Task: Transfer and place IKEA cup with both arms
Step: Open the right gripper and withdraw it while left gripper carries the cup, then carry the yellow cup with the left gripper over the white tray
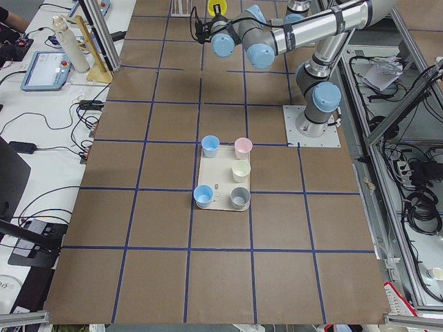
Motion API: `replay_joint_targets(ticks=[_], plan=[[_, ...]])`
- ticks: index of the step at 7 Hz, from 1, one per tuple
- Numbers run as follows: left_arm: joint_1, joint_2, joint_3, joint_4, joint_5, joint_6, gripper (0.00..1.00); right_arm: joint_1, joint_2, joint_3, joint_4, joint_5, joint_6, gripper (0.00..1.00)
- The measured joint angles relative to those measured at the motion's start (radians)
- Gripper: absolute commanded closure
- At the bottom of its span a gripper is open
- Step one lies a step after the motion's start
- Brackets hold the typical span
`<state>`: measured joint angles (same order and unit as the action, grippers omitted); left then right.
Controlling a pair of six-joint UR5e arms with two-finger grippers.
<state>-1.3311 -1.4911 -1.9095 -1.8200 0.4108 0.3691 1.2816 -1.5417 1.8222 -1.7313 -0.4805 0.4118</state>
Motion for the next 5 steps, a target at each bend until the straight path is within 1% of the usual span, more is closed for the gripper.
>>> replay_joint_targets(ticks=[2, 3, 5], plan=[[0.058, -0.007, 0.019, 0.184, 0.34, -0.119, 1.0, 0.002, -0.105, -0.005, 0.004, -0.283, 0.054, 0.0], [0.074, -0.012, 0.032, 0.227, 0.493, -0.139, 1.0, 0.005, -0.147, -0.007, 0.013, -0.396, 0.061, 0.0], [0.085, -0.031, 0.125, 0.252, 0.794, -0.147, 1.0, 0.026, -0.197, -0.03, 0.06, -0.61, 0.05, 0.0]])
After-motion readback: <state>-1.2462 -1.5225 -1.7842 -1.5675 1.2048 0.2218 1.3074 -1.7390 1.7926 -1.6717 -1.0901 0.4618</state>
